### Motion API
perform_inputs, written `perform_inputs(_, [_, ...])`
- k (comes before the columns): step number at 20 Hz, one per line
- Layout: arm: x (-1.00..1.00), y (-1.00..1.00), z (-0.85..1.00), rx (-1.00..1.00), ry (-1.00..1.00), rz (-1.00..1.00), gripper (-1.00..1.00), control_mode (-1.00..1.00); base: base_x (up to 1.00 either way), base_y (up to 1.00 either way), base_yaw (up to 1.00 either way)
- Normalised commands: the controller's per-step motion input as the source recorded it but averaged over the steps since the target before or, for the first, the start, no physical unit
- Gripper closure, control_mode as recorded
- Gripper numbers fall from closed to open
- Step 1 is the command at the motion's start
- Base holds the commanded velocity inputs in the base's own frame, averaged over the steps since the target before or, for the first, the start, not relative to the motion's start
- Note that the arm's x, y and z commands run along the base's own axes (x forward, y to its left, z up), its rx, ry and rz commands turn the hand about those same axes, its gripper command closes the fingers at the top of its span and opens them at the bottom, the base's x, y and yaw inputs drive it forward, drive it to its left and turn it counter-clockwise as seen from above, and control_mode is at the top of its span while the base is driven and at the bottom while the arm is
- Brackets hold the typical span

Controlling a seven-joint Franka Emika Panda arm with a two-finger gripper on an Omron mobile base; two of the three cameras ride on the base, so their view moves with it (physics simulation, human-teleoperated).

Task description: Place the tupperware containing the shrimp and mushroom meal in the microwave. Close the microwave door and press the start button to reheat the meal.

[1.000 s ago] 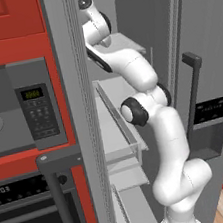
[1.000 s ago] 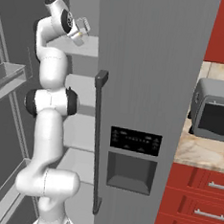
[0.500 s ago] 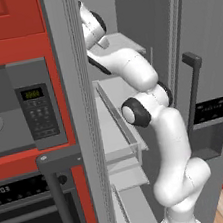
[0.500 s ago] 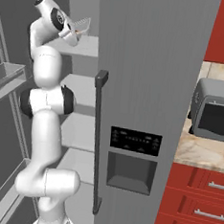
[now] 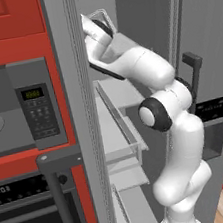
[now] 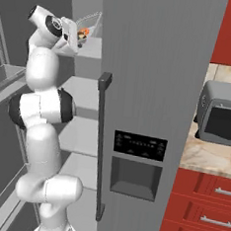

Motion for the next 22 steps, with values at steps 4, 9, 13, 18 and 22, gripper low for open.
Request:
perform_inputs(4, [-0.84, -0.74, 0.06, 0.21, -0.21, 0.0, 1.0, -1.0, 0.0, 0.0, 0.0])
perform_inputs(9, [-1.0, -0.19, 0.04, 0.14, -0.01, 0.06, 1.0, -1.0, 0.0, 0.0, 0.0])
perform_inputs(13, [-1.0, 0.0, 0.23, 0.14, 0.04, 0.1, 1.0, -1.0, 0.0, 0.0, 0.0])
perform_inputs(18, [-1.0, -0.01, 0.09, 0.13, 0.03, 0.13, 1.0, -1.0, 0.0, 0.0, 0.0])
perform_inputs(22, [-1.0, -0.16, -0.08, 0.13, 0.0, 0.15, 1.0, -1.0, 0.0, 0.0, 0.0])
